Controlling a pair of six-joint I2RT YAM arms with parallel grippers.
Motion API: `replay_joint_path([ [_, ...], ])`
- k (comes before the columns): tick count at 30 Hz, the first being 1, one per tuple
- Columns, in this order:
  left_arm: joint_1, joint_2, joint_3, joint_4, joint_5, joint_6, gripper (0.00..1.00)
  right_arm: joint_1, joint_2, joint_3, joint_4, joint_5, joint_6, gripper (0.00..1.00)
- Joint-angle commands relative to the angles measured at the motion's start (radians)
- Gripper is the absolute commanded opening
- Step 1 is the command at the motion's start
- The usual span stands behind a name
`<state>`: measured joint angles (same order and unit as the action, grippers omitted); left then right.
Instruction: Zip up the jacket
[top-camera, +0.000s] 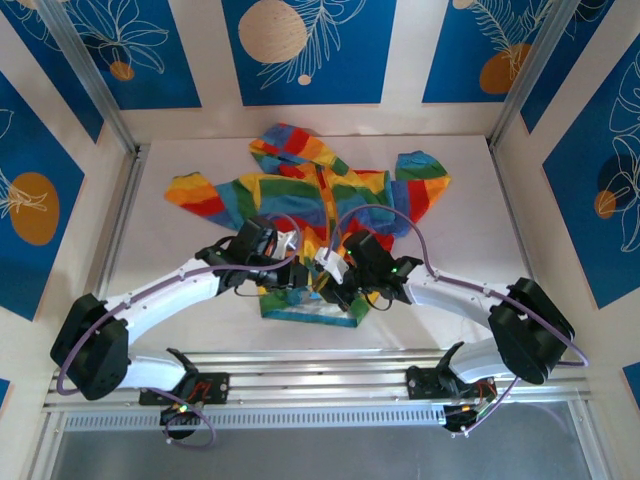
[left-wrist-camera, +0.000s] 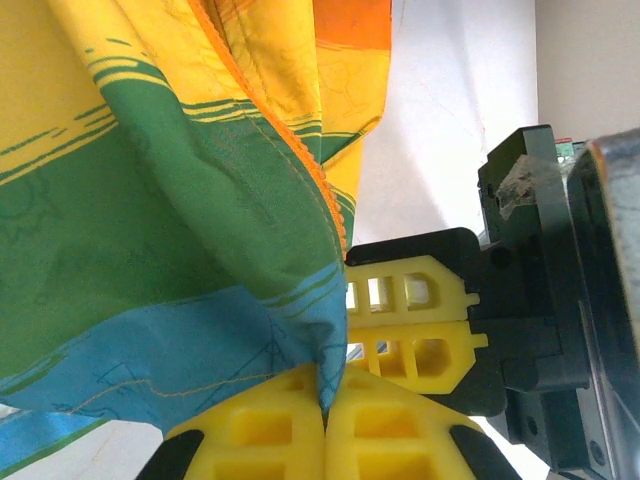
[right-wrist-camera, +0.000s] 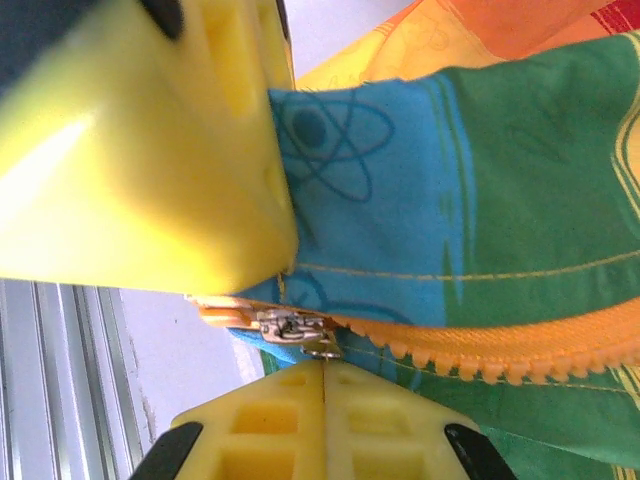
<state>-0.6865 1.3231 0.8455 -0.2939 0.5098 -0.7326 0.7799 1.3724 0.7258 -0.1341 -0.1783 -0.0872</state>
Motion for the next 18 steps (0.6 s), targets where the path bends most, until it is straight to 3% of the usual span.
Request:
replay_joint_path([
  [1,0.020,-0.024,0.027,-0.035,0.038,0.031,0.00,0.009,-0.023,-0.022,0.017,0.013,0.018,0.00],
  [3,0.024,-0.024,0.032,-0.040,0.041,0.036,0.00,0.009,-0.036,-0.029,0.029,0.011,0.016,0.01],
  [9,0.032,-0.022,0.040,-0.049,0.058,0.050,0.00,0.021,-0.061,-0.043,0.073,0.010,-0.010,0.27],
  [18,0.038,-0.021,0.041,-0.059,0.085,0.066,0.00,0.041,-0.033,-0.037,0.141,0.045,-0.073,0.32],
])
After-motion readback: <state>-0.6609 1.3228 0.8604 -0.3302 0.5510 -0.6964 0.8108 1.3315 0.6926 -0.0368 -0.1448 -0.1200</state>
